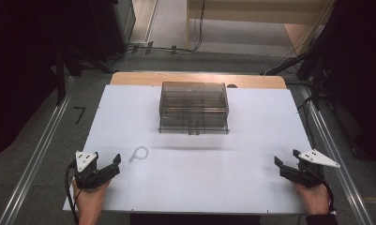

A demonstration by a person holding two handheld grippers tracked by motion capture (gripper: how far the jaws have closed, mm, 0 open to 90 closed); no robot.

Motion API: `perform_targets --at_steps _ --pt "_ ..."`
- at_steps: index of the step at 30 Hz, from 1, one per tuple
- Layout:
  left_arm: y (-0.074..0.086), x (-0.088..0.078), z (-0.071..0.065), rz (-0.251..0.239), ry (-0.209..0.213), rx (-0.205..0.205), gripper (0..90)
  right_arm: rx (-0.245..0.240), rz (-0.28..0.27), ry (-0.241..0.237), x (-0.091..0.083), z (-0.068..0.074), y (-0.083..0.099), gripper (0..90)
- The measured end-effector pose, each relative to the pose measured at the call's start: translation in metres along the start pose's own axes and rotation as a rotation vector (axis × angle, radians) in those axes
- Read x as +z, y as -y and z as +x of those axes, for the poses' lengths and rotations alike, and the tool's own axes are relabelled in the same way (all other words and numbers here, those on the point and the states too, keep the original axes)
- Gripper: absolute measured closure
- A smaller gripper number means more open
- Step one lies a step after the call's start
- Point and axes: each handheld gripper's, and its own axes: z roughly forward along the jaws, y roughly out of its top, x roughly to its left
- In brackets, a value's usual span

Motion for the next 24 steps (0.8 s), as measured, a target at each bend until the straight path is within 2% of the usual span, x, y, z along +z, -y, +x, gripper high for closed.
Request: perform_targets --at_steps 24 --pt "-0.0015 0.0069 -0.0093 0.016 0.029 0.024 21.3 -0.005 -0.006 0.001 -0.0006 0.0009 -0.0004 20.3"
